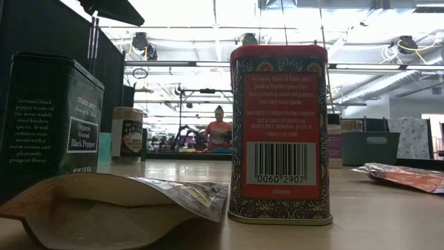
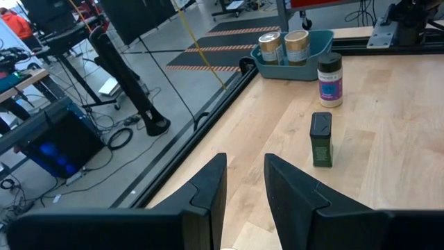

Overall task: Sort spices by type
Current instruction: Put the top red seasoning can into the white bin

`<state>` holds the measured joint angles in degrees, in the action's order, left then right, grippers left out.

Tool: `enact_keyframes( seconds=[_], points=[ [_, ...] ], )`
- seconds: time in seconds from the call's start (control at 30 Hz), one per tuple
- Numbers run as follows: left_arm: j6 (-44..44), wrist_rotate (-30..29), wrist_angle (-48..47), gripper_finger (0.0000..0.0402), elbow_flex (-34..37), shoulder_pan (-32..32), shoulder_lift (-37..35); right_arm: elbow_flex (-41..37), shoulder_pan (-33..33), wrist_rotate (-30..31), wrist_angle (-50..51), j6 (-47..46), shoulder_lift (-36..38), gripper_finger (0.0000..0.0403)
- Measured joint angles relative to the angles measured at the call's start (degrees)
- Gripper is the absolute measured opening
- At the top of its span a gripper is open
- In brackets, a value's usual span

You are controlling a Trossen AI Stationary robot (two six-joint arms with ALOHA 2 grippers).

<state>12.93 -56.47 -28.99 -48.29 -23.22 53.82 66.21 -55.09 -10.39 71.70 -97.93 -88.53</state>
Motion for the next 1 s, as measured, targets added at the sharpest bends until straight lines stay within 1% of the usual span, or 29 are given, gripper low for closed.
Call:
enact_keyframes(
  seconds=[0.17,0.27,0.47,0.8,0.9,1.0],
  points=[
    [0.0,0.0,0.0,0.0100,0.0,0.0,0.0,-0.5,0.4,-0.1,-0.1,0.6,0.0,0.0000],
    [0.0,0.0,0.0,0.0100,0.0,0.0,0.0,-0.5,0.4,0.3,-1.9,1.5,0.0,0.0000],
    [-0.3,0.0,0.0,0.0100,0.0,0.0,0.0,-0.5,0.4,3.3,-2.6,1.5,0.0,0.0000],
    [-0.3,0.0,0.0,0.0100,0.0,0.0,0.0,-0.5,0.4,3.3,-2.5,1.3,0.0,0.0000],
    [-0.3,0.0,0.0,0.0100,0.0,0.0,0.0,-0.5,0.4,4.4,-2.6,1.4,-0.6,0.0000],
    [-0.3,0.0,0.0,0.0100,0.0,0.0,0.0,-0.4,0.4,4.5,-3.6,3.0,-1.3,0.0000]
  ],
)
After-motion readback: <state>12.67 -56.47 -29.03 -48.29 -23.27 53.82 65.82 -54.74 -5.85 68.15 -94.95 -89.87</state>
